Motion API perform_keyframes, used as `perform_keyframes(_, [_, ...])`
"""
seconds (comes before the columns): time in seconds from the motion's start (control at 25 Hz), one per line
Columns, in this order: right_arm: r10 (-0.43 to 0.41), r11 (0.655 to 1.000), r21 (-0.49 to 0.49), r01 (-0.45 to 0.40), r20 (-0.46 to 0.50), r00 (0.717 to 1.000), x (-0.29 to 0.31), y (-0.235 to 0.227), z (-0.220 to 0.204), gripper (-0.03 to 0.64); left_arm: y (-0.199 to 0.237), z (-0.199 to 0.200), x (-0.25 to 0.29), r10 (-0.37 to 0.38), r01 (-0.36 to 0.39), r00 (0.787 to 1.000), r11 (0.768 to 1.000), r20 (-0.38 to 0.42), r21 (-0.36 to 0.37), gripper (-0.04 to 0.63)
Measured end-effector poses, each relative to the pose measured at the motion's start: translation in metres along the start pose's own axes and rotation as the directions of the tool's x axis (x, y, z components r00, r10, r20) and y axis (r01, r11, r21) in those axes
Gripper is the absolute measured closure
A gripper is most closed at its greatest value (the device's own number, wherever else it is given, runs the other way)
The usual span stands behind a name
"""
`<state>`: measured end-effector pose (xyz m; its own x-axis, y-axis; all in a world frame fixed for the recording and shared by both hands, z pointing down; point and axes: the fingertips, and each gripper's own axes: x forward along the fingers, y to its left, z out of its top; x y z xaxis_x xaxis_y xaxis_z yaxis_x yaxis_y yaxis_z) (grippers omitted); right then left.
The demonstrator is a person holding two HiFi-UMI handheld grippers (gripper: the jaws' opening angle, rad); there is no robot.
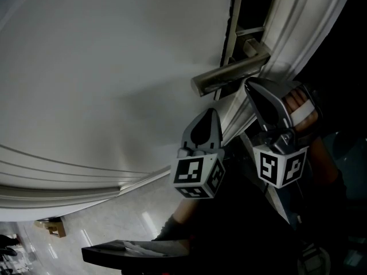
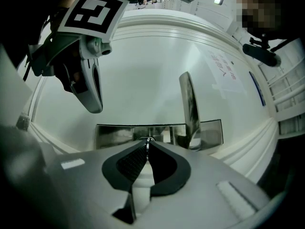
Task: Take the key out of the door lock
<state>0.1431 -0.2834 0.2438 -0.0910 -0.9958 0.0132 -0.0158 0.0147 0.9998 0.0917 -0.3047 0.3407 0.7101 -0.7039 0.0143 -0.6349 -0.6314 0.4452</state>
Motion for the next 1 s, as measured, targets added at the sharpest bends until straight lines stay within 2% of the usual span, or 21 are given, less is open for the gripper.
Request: perform_keyframes(1.0, [0.002, 1.0, -0.008, -0.002, -0.004, 1.0, -0.0034, 0.0003, 0.0002, 0.603, 0.0008, 0.0009, 0.0007, 0.006, -0.006, 1.0, 1.0, -0.001, -0.005, 0.595])
